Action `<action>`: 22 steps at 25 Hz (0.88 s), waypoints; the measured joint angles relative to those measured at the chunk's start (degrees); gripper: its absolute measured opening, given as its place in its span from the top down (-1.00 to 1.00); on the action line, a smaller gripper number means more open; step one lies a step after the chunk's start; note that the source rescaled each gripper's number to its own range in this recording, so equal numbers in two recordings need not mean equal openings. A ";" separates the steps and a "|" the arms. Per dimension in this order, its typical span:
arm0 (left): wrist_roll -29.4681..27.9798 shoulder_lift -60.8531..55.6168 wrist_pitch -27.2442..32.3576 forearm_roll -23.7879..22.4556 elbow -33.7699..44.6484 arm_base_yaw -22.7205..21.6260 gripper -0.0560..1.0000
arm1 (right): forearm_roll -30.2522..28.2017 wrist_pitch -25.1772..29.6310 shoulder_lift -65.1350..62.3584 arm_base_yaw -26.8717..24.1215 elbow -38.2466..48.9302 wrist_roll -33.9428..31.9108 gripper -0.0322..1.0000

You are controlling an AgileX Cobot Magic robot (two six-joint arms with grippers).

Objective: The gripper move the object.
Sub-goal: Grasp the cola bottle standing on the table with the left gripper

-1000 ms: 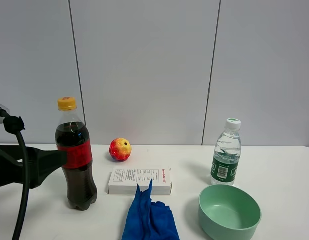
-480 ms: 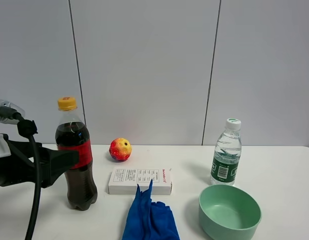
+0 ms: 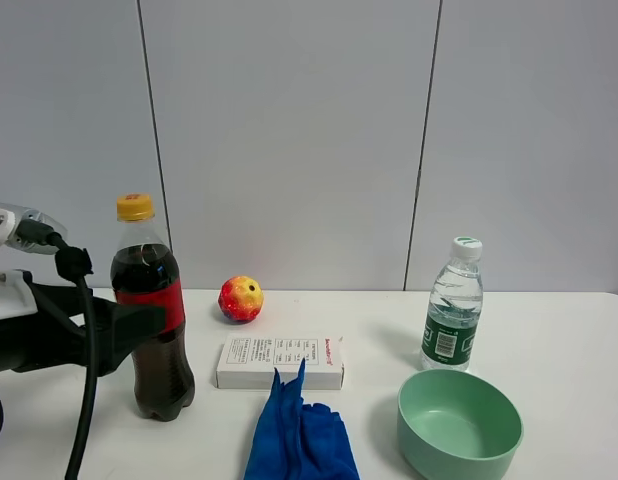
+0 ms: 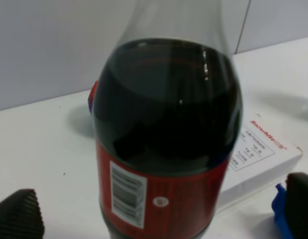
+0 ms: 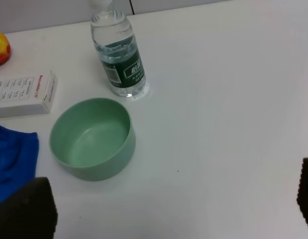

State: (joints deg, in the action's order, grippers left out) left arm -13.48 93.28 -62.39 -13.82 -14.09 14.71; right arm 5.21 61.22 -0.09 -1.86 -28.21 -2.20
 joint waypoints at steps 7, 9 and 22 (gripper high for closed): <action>0.06 1.16 0.01 -0.12 -2.26 0.00 -1.00 | 0.00 0.00 0.00 0.00 0.00 0.00 -1.00; 0.22 1.91 0.01 -0.12 -2.26 0.00 -1.00 | 0.00 0.00 0.00 0.00 0.00 0.00 -1.00; 0.52 5.70 0.01 -0.40 -7.22 0.00 -1.00 | 0.00 0.00 0.00 0.00 0.00 0.00 -1.00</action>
State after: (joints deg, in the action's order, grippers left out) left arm -12.96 98.98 -62.38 -14.22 -21.31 14.71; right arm 5.21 61.22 -0.09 -1.86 -28.21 -2.20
